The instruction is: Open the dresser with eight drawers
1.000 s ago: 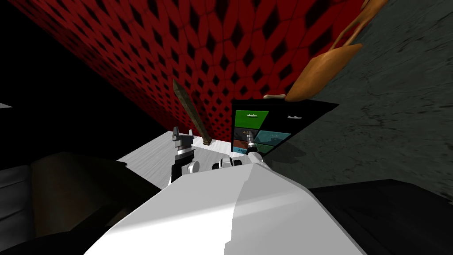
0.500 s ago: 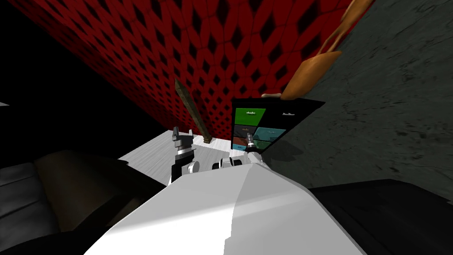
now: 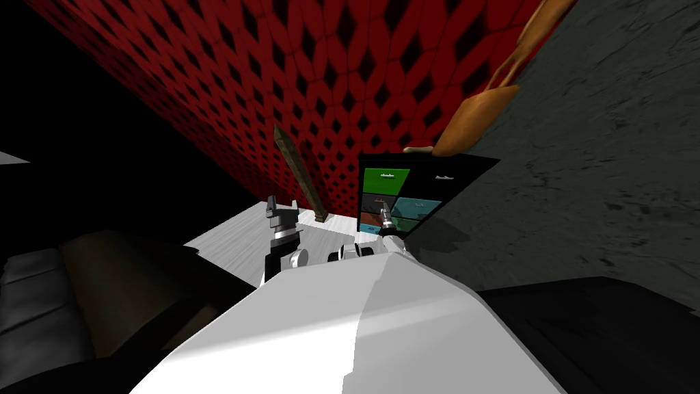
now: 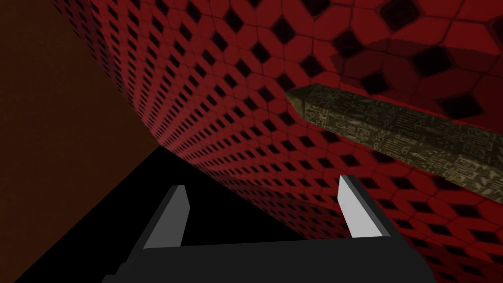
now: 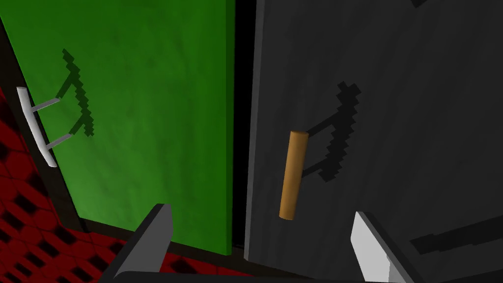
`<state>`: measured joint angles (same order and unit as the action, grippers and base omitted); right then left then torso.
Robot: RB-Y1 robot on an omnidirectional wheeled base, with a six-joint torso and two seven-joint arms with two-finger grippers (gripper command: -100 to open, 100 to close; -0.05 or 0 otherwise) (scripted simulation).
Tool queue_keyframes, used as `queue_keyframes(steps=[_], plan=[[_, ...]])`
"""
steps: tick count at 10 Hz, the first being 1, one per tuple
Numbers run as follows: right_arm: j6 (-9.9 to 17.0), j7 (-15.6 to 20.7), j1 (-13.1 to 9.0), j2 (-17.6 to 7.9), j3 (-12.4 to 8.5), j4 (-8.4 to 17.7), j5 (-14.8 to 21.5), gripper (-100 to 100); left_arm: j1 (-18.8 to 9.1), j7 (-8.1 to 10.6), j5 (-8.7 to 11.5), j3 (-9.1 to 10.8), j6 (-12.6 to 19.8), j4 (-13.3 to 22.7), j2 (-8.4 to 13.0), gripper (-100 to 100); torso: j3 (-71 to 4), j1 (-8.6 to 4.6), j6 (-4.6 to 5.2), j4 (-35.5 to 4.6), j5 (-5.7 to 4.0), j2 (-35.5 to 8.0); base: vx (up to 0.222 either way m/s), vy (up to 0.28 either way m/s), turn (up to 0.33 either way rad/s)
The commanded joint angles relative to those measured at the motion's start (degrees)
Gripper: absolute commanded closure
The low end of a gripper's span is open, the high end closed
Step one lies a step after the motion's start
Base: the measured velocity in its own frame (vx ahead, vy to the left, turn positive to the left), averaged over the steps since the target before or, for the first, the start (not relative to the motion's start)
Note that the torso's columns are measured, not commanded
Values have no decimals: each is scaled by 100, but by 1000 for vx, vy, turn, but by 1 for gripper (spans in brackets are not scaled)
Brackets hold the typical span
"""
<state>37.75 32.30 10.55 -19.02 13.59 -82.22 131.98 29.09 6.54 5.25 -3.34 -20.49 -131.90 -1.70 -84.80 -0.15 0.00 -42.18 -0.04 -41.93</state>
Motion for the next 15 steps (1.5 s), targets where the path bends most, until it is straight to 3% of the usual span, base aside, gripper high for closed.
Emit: queue_keyframes(steps=[1,3,4,5,11,12,15], plan=[[56,-17,-5,-3,23,108,5,-100,0,0,0,0,0,0,0,0,19,10,0,-9,3,-30,162,-71,45],[-107,18,-110,-54,-60,53,-90,-100,-1,0,0,-1,0,0,-1,0,40,31,1,-18,8,-66,72,-21,-2],[-30,2,-70,-33,-30,68,-51,-100,-2,0,0,-1,0,0,-1,0,40,31,0,-19,10,-62,38,-5,-2],[-56,7,-78,-38,-38,63,-59,100,-2,0,0,-1,0,0,-1,0,36,25,0,-16,7,-57,7,-1,1],[-155,23,-29,-33,-13,-82,-34,100,-5,0,0,-2,1,1,-2,0,25,11,0,-12,3,-39,-151,51,-34],[-98,15,-21,-17,-1,-23,-18,-100,-4,0,0,-2,1,1,-2,0,4,3,-1,-3,1,-1,64,-25,37],[-12,3,-14,3,15,62,2,-100,0,0,0,0,0,0,0,0,0,4,0,0,1,1,145,-60,42]])
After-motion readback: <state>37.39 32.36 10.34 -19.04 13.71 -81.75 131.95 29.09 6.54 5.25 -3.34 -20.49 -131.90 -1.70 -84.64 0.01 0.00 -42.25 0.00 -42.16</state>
